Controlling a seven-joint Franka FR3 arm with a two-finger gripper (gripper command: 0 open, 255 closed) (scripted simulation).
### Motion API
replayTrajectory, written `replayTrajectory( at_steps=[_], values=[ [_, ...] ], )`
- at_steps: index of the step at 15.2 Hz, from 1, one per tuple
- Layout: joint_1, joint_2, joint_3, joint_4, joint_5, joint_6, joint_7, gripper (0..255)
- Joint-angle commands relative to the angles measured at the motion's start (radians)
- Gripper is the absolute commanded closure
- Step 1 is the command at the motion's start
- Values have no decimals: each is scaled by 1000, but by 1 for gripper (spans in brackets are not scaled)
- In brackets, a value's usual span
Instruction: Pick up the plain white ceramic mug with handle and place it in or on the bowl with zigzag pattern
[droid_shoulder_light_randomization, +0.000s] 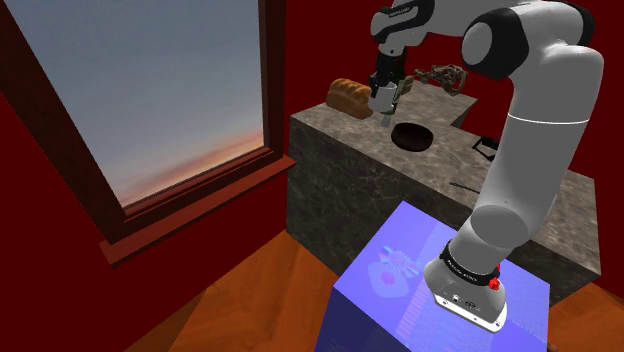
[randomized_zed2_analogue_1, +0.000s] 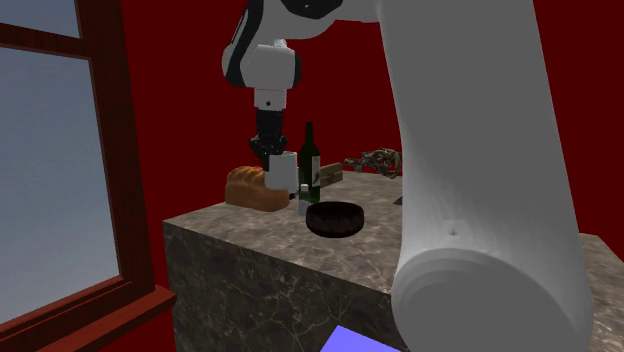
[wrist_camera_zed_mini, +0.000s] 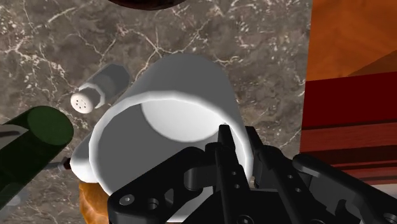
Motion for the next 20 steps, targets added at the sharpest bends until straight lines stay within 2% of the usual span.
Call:
replayTrajectory(
  at_steps=[1,3,9,16,20],
  values=[
    [-1,-3,-2,26,-3,-29,3,255],
    [-2,-6,-3,46,-5,-50,5,255],
    [-13,-192,-45,-155,-87,-16,-43,255],
    [-58,-385,-90,-320,-189,-17,-101,255],
    [-64,-392,-96,-364,-193,22,-110,255]
  ],
)
